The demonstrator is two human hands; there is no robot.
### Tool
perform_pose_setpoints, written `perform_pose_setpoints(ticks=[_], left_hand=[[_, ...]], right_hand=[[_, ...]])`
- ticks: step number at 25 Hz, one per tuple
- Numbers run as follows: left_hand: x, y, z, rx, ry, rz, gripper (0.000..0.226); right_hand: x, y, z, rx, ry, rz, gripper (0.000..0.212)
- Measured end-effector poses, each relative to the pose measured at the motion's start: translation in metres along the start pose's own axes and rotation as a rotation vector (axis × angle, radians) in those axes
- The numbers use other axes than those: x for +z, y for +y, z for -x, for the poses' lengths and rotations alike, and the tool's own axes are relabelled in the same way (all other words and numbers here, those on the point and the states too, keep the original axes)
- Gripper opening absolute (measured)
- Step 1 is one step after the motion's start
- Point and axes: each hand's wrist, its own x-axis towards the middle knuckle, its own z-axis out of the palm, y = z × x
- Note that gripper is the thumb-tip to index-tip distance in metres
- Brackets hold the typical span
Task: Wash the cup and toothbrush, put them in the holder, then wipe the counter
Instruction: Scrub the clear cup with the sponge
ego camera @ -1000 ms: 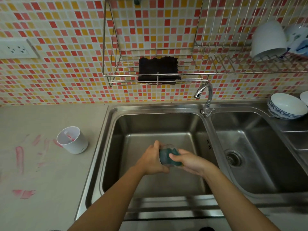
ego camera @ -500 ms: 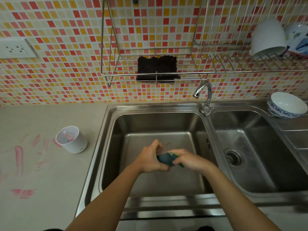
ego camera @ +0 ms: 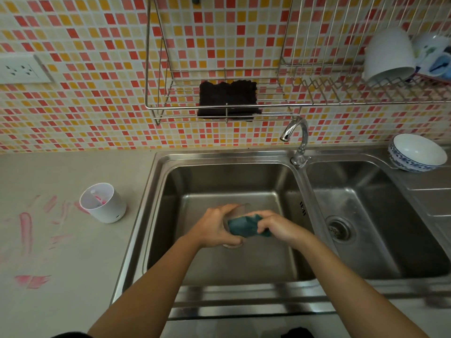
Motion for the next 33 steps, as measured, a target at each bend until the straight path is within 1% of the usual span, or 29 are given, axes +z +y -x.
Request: perform_pose_setpoints(ticks=[1,2,3,6,7,9,11,13,14,17,18,21,23,25,26,28,30,31,32,33], left_hand=[[-0.004,0.0,0.0,-0.023,-0.02,0.037,0.087],[-0.008,0.002,0.0,-0.045,-0.054,0.08,0.085],[-0.011,0.003,0.0,-0.061,-0.099,0.129,0.082],[-0.01,0.005,-0.002,-0.054,-0.213,0.266,0.066],[-0.008,0.005,-0.001,-0.056,-0.22,0.306,0.065],[-0.004,0.004,0.0,-0.075,-0.211,0.398,0.068],[-0.002,0.002,0.001,-0.08,-0.208,0.466,0.068],[0.0,-0.001,0.002,-0.092,-0.189,0.468,0.07],[0.001,-0.001,0.003,-0.092,-0.177,0.423,0.073],[0.004,0.0,0.005,-0.006,-0.137,0.137,0.084],[0.007,0.001,0.006,0.016,-0.101,0.088,0.086],[0.013,0.005,0.01,0.028,0.048,0.073,0.08],[0.013,0.005,0.01,0.071,0.088,0.022,0.08],[0.005,0.002,0.008,0.081,0.063,0.036,0.082],[-0.001,0.001,0.007,0.052,0.019,0.088,0.082],[-0.01,-0.002,0.007,-0.015,-0.089,0.294,0.074],[-0.014,-0.006,0.006,-0.069,-0.178,0.502,0.065],[-0.014,-0.006,0.006,-0.088,-0.201,0.541,0.063],[-0.014,-0.006,0.005,-0.1,-0.211,0.532,0.063],[-0.014,-0.004,0.004,-0.096,-0.209,0.464,0.065]], right_hand=[[-0.002,-0.001,0.002,-0.029,-0.03,0.072,0.06],[-0.004,-0.001,0.004,-0.057,-0.051,0.152,0.062],[-0.006,-0.001,0.006,-0.089,-0.077,0.219,0.062],[-0.008,0.003,0.011,-0.176,-0.132,0.527,0.062],[-0.008,0.007,0.012,-0.186,-0.147,0.605,0.064],[-0.009,0.012,0.015,-0.188,-0.161,0.67,0.061],[-0.008,0.013,0.02,-0.187,-0.148,0.645,0.046],[-0.004,0.019,0.022,-0.205,-0.117,0.611,0.034],[-0.003,0.02,0.023,-0.211,-0.101,0.594,0.031],[-0.005,0.019,0.019,-0.237,-0.052,0.584,0.026],[-0.006,0.015,0.016,-0.25,-0.042,0.595,0.025],[-0.006,0.005,0.011,-0.281,-0.018,0.614,0.024],[-0.006,0.005,0.01,-0.273,-0.015,0.58,0.023],[-0.004,0.008,0.012,-0.271,-0.042,0.541,0.029],[-0.004,0.009,0.013,-0.279,-0.057,0.534,0.032],[-0.003,0.006,0.017,-0.306,-0.073,0.578,0.034],[-0.003,0.004,0.019,-0.326,-0.07,0.613,0.026],[-0.004,0.004,0.02,-0.327,-0.062,0.613,0.022],[-0.004,0.005,0.019,-0.32,-0.054,0.604,0.02],[-0.004,0.005,0.018,-0.312,-0.048,0.594,0.018]])
